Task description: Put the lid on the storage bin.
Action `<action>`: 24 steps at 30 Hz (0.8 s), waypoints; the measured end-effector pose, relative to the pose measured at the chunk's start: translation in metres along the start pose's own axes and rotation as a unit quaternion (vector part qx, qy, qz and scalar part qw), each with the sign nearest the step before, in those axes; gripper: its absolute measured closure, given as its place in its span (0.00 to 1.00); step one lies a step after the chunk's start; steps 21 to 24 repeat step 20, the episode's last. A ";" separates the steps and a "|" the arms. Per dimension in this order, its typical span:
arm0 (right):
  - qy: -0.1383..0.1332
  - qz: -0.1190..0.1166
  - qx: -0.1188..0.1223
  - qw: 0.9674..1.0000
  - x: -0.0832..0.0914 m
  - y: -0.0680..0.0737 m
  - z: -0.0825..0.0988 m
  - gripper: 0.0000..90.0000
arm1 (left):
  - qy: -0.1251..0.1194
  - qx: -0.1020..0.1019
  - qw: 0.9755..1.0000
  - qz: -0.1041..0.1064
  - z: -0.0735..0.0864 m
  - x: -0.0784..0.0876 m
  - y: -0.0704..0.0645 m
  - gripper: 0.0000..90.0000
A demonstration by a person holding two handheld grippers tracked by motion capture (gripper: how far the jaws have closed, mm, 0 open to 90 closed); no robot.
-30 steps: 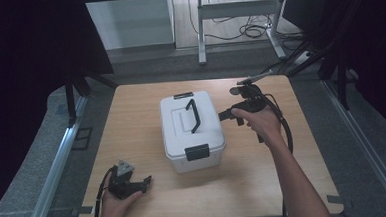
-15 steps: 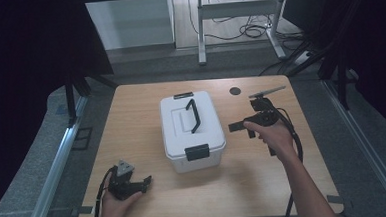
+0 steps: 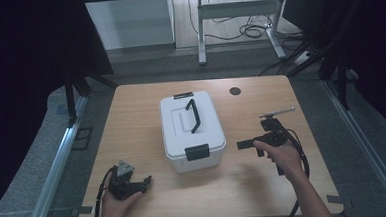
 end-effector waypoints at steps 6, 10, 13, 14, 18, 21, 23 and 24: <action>0.008 0.014 -0.011 1.000 -0.008 -0.019 0.016 0.52 | 0.001 0.000 1.000 0.000 0.000 0.000 0.000 0.17; -0.002 0.010 -0.018 1.000 -0.005 -0.021 0.015 0.52 | 0.001 0.000 1.000 0.000 0.000 0.000 0.000 0.17; 0.004 0.005 -0.019 1.000 -0.009 -0.021 0.017 0.52 | 0.000 0.000 1.000 0.000 0.000 0.000 0.000 0.17; 0.006 0.005 -0.017 1.000 -0.011 -0.020 0.017 0.52 | 0.001 0.000 1.000 0.000 0.000 0.000 0.000 0.17; 0.016 0.001 -0.014 1.000 -0.016 -0.020 0.017 0.51 | 0.001 0.000 1.000 -0.001 0.000 0.000 0.000 0.17; 0.019 -0.003 -0.010 1.000 -0.017 -0.020 0.019 0.51 | 0.001 0.001 1.000 -0.001 0.000 0.000 0.000 0.17; 0.019 -0.003 -0.010 1.000 -0.017 -0.020 0.019 0.51 | 0.001 0.001 1.000 -0.001 0.000 0.000 0.000 0.17; 0.019 -0.003 -0.010 1.000 -0.017 -0.020 0.019 0.51 | 0.001 0.001 1.000 -0.001 0.000 0.000 0.000 0.17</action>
Point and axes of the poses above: each handheld gripper's, and its own axes: x roughly backward along the jaws, z roughly out of its underside, y roughly to its left, the point moved 9 cm from there along -x, roughly forward along the jaws, and after that the axes turned 7 degrees about y, right-handed, at the moved point
